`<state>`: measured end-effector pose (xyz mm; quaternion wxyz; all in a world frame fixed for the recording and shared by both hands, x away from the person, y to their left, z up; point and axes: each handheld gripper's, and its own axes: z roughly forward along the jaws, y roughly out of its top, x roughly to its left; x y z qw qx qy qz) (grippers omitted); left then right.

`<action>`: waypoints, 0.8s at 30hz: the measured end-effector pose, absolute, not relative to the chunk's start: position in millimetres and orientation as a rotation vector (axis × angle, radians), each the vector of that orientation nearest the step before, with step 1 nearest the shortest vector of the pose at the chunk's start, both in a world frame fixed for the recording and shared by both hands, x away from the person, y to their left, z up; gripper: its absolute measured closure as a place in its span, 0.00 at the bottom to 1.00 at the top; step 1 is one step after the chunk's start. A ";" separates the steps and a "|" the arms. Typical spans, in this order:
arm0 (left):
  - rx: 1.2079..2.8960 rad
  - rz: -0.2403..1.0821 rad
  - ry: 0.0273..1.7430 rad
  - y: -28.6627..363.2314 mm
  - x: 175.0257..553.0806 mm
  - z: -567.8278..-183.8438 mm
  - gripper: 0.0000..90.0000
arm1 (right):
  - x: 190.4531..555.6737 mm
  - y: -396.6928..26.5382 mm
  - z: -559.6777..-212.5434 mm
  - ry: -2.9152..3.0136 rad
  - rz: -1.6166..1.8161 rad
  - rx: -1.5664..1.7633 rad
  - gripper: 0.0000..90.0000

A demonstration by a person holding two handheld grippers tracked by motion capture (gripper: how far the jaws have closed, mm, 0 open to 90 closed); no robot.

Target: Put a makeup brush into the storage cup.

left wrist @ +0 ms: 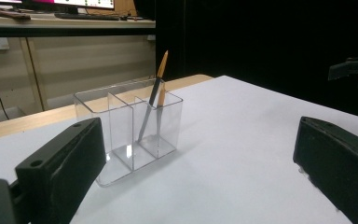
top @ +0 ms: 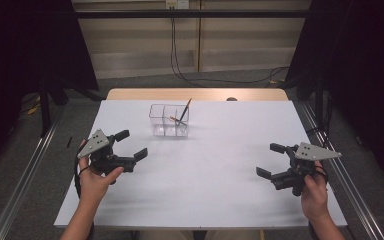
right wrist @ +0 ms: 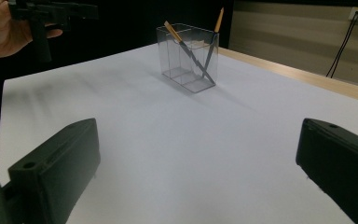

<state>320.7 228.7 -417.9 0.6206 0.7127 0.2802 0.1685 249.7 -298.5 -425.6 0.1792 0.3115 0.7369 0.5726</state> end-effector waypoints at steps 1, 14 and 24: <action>1.644 0.386 0.639 229.0 320.0 -418.2 0.02 | 249.7 -298.5 -425.6 2.083 1.619 0.881 0.00; 1.670 0.396 0.607 232.4 309.2 -423.0 0.01 | 250.8 -298.7 -424.9 2.082 1.617 0.877 0.00; 1.664 0.401 0.608 234.0 306.0 -423.0 0.01 | 253.0 -296.7 -425.0 2.085 1.618 0.870 0.00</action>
